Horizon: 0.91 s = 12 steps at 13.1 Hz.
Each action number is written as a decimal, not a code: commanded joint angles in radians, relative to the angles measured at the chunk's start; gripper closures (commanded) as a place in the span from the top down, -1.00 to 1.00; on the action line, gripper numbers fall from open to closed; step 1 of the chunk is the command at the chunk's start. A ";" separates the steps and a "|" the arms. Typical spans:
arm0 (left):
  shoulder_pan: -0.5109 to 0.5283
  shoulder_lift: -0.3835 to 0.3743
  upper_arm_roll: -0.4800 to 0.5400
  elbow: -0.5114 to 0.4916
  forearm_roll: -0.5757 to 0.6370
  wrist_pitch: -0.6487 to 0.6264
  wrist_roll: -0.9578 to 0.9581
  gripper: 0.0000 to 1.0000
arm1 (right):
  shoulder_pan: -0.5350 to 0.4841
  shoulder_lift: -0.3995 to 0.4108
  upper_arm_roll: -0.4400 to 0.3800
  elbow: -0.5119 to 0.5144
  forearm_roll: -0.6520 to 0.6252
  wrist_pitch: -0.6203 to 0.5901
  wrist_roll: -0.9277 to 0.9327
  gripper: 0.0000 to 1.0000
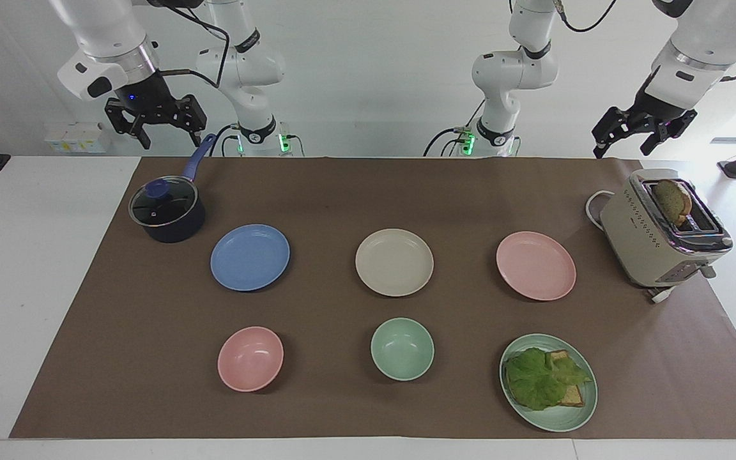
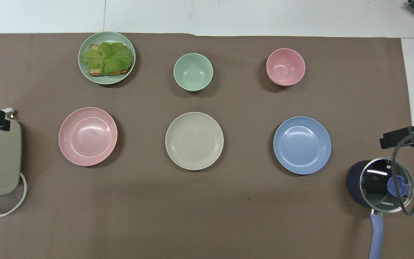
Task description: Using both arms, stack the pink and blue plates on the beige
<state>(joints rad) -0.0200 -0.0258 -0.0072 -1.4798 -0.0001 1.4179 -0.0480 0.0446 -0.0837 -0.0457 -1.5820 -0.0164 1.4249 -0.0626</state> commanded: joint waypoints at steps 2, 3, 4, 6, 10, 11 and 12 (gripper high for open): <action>0.000 -0.039 -0.002 -0.042 0.014 0.016 0.008 1.00 | -0.011 -0.024 0.001 -0.027 0.022 0.003 0.015 1.00; 0.009 -0.039 0.001 -0.075 0.012 0.035 0.002 1.00 | -0.011 -0.024 0.001 -0.027 0.022 0.003 0.015 1.00; 0.009 -0.040 0.006 -0.153 0.011 0.092 0.004 1.00 | -0.011 -0.025 0.001 -0.027 0.022 0.003 0.017 1.00; 0.011 -0.055 0.006 -0.360 0.011 0.271 0.008 1.00 | -0.011 -0.024 0.001 -0.027 0.022 0.003 0.015 1.00; 0.080 0.006 0.006 -0.514 0.011 0.504 0.010 1.00 | -0.011 -0.025 0.001 -0.027 0.022 0.003 0.017 1.00; 0.090 0.050 0.006 -0.542 0.011 0.565 0.010 1.00 | -0.011 -0.024 0.001 -0.027 0.022 0.003 0.015 1.00; 0.092 0.097 0.006 -0.551 0.011 0.616 0.002 1.00 | -0.011 -0.025 0.001 -0.027 0.022 0.003 0.015 1.00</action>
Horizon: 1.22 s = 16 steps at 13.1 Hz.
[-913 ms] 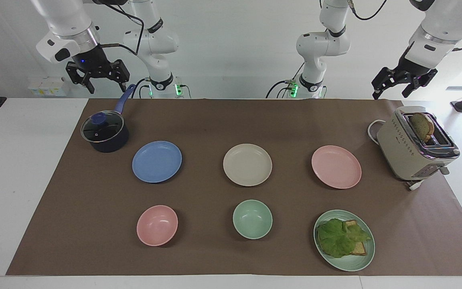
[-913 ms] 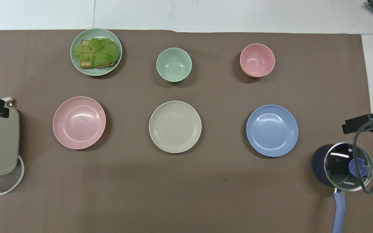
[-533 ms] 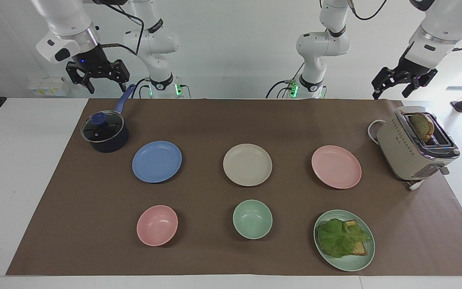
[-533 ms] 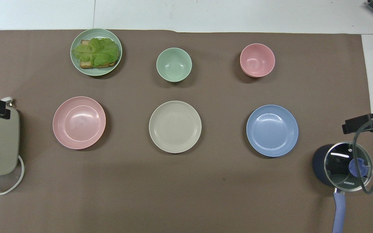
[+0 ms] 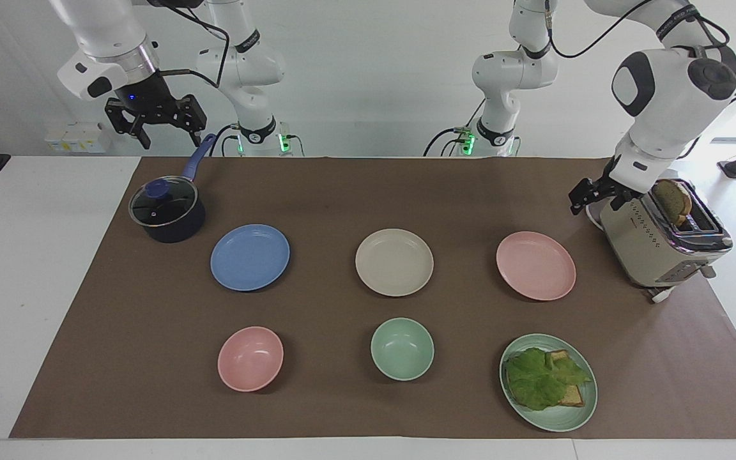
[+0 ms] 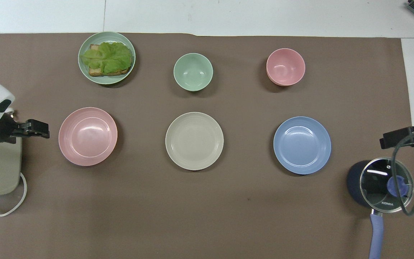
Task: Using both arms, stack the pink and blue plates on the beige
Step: 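Reach the left gripper to the rim of the pink plate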
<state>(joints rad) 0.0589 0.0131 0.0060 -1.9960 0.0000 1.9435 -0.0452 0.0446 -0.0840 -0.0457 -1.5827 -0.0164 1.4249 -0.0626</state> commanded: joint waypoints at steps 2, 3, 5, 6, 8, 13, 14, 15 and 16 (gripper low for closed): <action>0.024 0.113 -0.007 -0.046 0.011 0.144 0.007 1.00 | -0.011 -0.025 0.001 -0.028 0.022 0.005 0.015 1.00; 0.032 0.129 -0.008 -0.058 0.011 0.155 0.008 1.00 | -0.011 -0.023 0.001 -0.027 0.022 0.005 0.015 1.00; 0.026 0.151 -0.008 -0.102 0.011 0.230 0.004 1.00 | -0.012 -0.025 0.001 -0.028 0.022 0.005 0.015 1.00; 0.022 0.154 -0.008 -0.133 0.009 0.259 0.001 1.00 | -0.012 -0.025 0.001 -0.028 0.022 0.005 0.015 1.00; 0.016 0.153 -0.008 -0.147 0.008 0.265 -0.031 1.00 | -0.011 -0.025 0.001 -0.028 0.022 0.005 0.015 1.00; 0.019 0.143 -0.008 -0.165 0.008 0.256 -0.064 -1.00 | -0.012 -0.025 0.001 -0.028 0.022 0.005 0.015 1.00; 0.018 0.145 -0.008 -0.164 0.008 0.253 -0.064 -1.00 | -0.012 -0.025 0.001 -0.028 0.022 0.005 0.015 1.00; 0.015 0.145 -0.008 -0.155 0.009 0.227 -0.065 -1.00 | -0.012 -0.025 0.001 -0.028 0.022 0.005 0.015 1.00; 0.010 0.146 -0.008 -0.132 0.008 0.188 -0.065 -1.00 | -0.012 -0.025 0.001 -0.028 0.022 0.005 0.017 1.00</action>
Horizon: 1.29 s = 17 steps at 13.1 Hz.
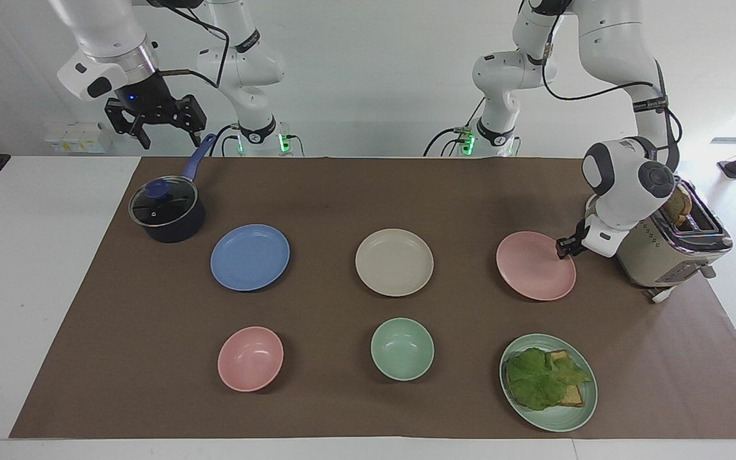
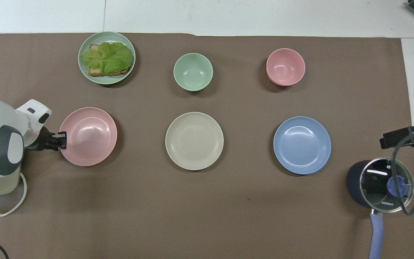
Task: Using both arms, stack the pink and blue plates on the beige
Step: 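Reach the left gripper to the rim of the pink plate, then grasp the pink plate rim with the left gripper and lift it, then lower the pink plate onto the beige plate while the right gripper reaches the blue plate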
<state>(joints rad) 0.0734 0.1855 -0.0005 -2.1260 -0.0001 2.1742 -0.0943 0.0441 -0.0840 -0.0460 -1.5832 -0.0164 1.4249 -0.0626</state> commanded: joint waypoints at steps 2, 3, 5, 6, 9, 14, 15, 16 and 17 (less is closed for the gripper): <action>-0.003 -0.037 -0.006 0.070 0.005 -0.172 -0.013 -1.00 | -0.012 -0.025 0.001 -0.028 0.022 0.005 0.015 1.00; -0.003 -0.044 -0.006 0.124 -0.012 -0.256 -0.012 -1.00 | -0.012 -0.025 0.001 -0.028 0.022 0.005 0.015 1.00; 0.000 -0.060 -0.006 0.240 -0.076 -0.417 -0.013 -1.00 | -0.012 -0.025 0.001 -0.028 0.022 0.005 0.017 1.00; 0.006 -0.076 -0.006 0.273 -0.133 -0.459 -0.015 -1.00 | -0.012 -0.025 0.001 -0.028 0.022 0.005 0.017 1.00; -0.009 -0.118 -0.016 0.265 -0.282 -0.453 -0.086 -1.00 | -0.020 -0.026 0.001 -0.028 0.022 0.005 0.015 1.00; -0.208 -0.121 -0.024 0.239 -0.382 -0.325 -0.244 -1.00 | -0.029 -0.037 0.001 -0.049 0.022 0.019 0.009 1.00; -0.262 -0.114 -0.024 0.239 -0.380 -0.304 -0.283 -1.00 | -0.033 -0.042 0.001 -0.057 0.022 0.022 0.006 1.00; -0.315 -0.101 -0.023 0.233 -0.380 -0.295 -0.289 -1.00 | -0.036 -0.048 0.001 -0.069 0.022 0.037 0.004 1.00; -0.358 -0.089 -0.022 0.213 -0.380 -0.251 -0.314 -1.00 | -0.046 -0.057 0.001 -0.089 0.022 0.057 0.001 1.00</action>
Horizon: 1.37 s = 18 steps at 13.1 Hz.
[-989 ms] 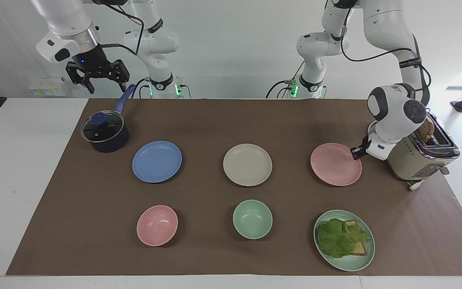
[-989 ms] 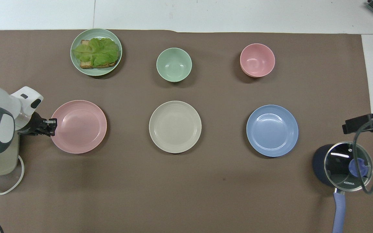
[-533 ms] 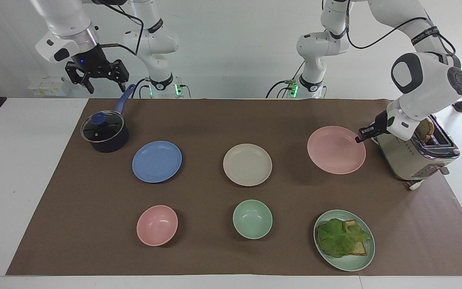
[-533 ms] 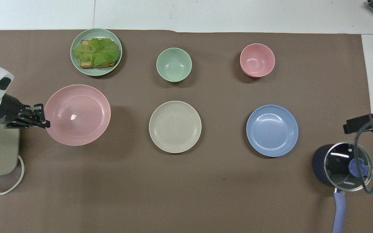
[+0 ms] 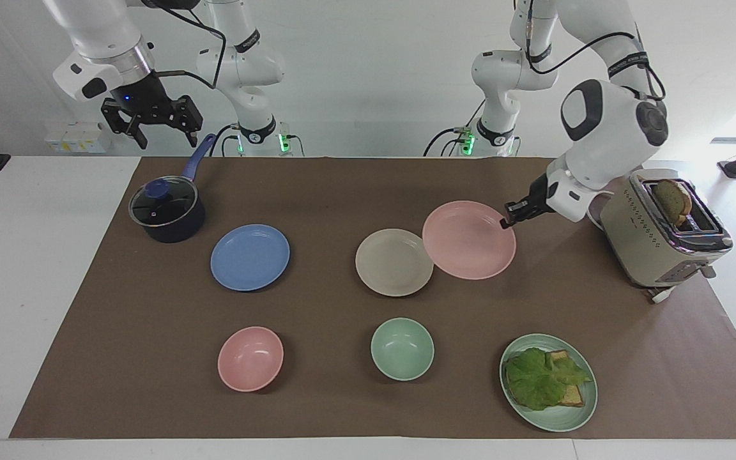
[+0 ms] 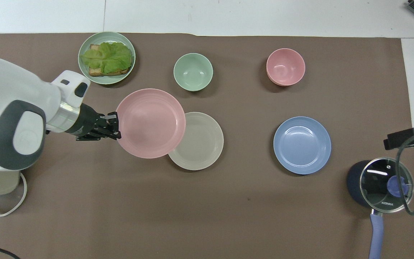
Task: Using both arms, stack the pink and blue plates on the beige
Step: 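Lower the pink plate onto the beige plate while the right gripper reaches the blue plate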
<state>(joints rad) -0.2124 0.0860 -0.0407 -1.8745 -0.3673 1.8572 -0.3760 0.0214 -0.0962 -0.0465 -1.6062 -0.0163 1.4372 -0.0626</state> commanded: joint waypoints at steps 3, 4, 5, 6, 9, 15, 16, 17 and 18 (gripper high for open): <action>-0.174 0.047 0.018 -0.113 -0.013 0.245 -0.089 -1.00 | -0.034 -0.051 0.000 -0.129 0.021 0.123 0.001 1.00; -0.191 0.076 0.016 -0.120 -0.013 0.285 -0.089 -1.00 | -0.034 -0.050 0.000 -0.148 0.021 0.147 0.000 1.00; -0.196 0.095 0.016 -0.126 -0.013 0.322 -0.087 -1.00 | -0.035 -0.050 0.000 -0.182 0.021 0.172 -0.002 1.00; -0.196 0.098 0.016 -0.144 -0.013 0.348 -0.084 -1.00 | -0.041 -0.050 0.002 -0.219 0.021 0.204 -0.003 1.00; -0.202 0.120 0.016 -0.164 -0.013 0.367 -0.084 -1.00 | -0.043 -0.039 0.002 -0.315 0.024 0.302 -0.006 1.00; -0.248 0.118 0.016 -0.166 -0.013 0.395 -0.089 -1.00 | -0.038 0.039 0.004 -0.504 0.026 0.578 -0.089 1.00; -0.248 0.118 0.016 -0.166 -0.013 0.395 -0.084 -1.00 | -0.038 0.052 0.002 -0.530 0.024 0.612 -0.091 1.00; -0.246 0.120 0.016 -0.166 -0.013 0.393 -0.070 0.32 | -0.037 0.059 0.002 -0.552 0.026 0.637 -0.106 1.00; -0.245 0.120 0.016 -0.166 -0.013 0.395 -0.067 0.99 | -0.043 0.081 0.004 -0.563 0.024 0.663 -0.123 1.00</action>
<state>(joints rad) -0.4417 0.2206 -0.0389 -2.0196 -0.3674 2.2268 -0.4590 -0.0069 -0.0215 -0.0476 -2.1323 -0.0158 2.0530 -0.1312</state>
